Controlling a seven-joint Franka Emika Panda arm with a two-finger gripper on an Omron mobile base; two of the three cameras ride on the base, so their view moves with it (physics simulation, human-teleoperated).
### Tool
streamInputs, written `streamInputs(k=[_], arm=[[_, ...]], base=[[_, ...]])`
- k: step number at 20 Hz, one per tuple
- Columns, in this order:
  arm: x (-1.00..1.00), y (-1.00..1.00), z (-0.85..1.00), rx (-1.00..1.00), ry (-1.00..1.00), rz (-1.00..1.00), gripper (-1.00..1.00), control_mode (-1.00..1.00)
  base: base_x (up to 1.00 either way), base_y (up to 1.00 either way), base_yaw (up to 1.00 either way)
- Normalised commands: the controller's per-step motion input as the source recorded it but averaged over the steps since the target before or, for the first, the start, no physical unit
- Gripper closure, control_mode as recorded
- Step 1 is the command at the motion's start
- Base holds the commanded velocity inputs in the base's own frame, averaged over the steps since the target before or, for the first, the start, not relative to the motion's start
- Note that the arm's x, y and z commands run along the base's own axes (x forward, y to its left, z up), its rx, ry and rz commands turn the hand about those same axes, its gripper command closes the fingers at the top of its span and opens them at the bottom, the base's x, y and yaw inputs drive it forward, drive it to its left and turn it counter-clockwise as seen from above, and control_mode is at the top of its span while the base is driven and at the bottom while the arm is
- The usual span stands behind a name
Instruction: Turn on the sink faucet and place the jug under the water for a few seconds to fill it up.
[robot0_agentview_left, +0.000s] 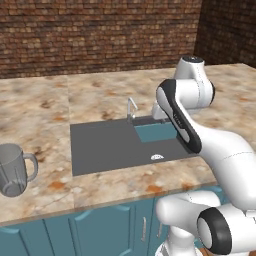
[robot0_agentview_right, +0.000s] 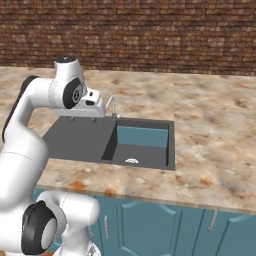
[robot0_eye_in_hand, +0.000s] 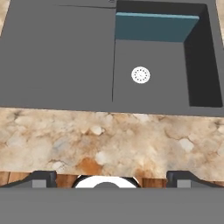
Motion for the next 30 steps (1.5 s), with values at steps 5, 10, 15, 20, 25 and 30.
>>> streamInputs(k=[5,10,15,20,25,30], arm=[[0.56,-0.53,-0.5,0.1,-0.34,0.33,-1.0,-1.0],[0.93,-0.54,-0.25,0.21,-0.48,0.48,-1.0,-1.0],[0.81,-0.15,-0.32,0.13,-0.3,0.51,-1.0,-1.0],[0.86,0.0,-0.4,0.09,-0.2,0.47,-1.0,-1.0],[0.84,0.0,-0.37,0.1,-0.1,0.31,-1.0,-1.0],[0.89,0.01,-0.13,0.11,-0.01,0.1,-1.0,-1.0]], base=[[0.0,0.0,0.0],[0.0,0.0,0.0],[0.0,0.0,0.0],[0.0,0.0,0.0],[0.0,0.0,0.0],[0.0,0.0,0.0]])
